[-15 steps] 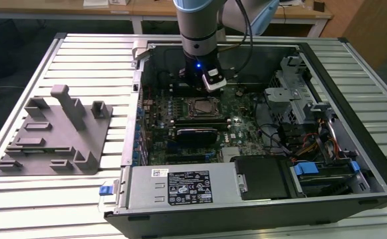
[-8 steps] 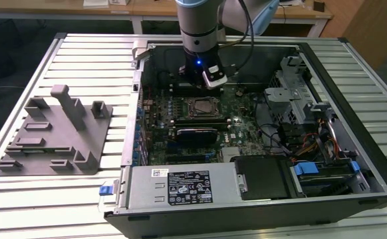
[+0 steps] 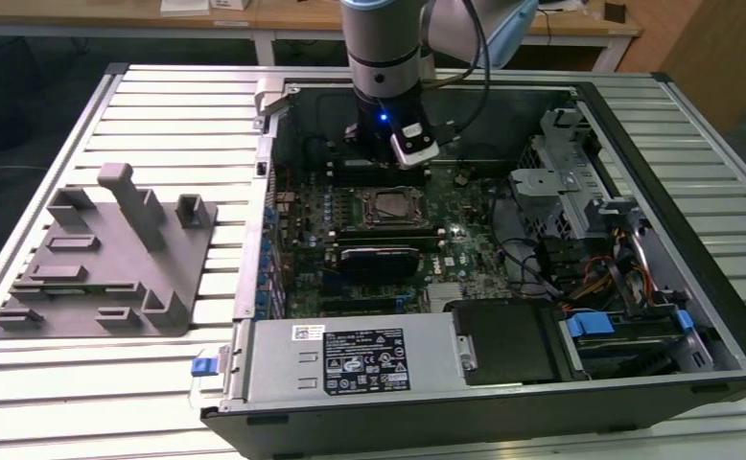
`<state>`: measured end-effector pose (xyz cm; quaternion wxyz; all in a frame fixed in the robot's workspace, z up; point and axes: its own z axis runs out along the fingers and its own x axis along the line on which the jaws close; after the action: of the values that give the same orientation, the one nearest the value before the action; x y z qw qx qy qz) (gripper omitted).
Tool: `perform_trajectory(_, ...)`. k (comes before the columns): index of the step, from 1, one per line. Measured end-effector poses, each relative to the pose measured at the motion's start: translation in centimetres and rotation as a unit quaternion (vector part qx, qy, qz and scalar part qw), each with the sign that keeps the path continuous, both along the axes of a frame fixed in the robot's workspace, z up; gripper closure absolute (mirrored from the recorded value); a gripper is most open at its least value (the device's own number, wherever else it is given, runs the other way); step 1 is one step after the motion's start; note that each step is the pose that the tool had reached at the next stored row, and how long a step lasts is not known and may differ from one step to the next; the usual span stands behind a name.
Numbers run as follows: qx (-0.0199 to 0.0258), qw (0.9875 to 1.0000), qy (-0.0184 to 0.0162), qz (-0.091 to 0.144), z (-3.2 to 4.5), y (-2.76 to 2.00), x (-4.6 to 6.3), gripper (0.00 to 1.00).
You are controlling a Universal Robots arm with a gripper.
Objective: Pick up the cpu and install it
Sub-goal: 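Install the first cpu locking lever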
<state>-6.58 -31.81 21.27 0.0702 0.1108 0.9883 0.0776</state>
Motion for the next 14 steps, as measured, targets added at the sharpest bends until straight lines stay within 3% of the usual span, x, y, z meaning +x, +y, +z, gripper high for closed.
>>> perform_trajectory(2, -0.0006, 1.0000, 0.0000, 0.000, 0.00, 0.00, 0.00, 0.89)
perform_trajectory(5, -0.0085, 1.0000, 0.0000, 0.000, -0.04, 0.00, 0.00, 0.89)
perform_trajectory(11, -0.0345, 0.9994, 0.0002, 0.000, -0.13, 0.00, 0.00, 0.89)
perform_trajectory(12, -0.0534, 0.9986, 0.0002, 0.000, -0.23, 0.00, 0.00, 0.89)
perform_trajectory(14, -0.0684, 0.9977, 0.0003, 0.000, -0.29, 0.00, 0.00, 0.89)
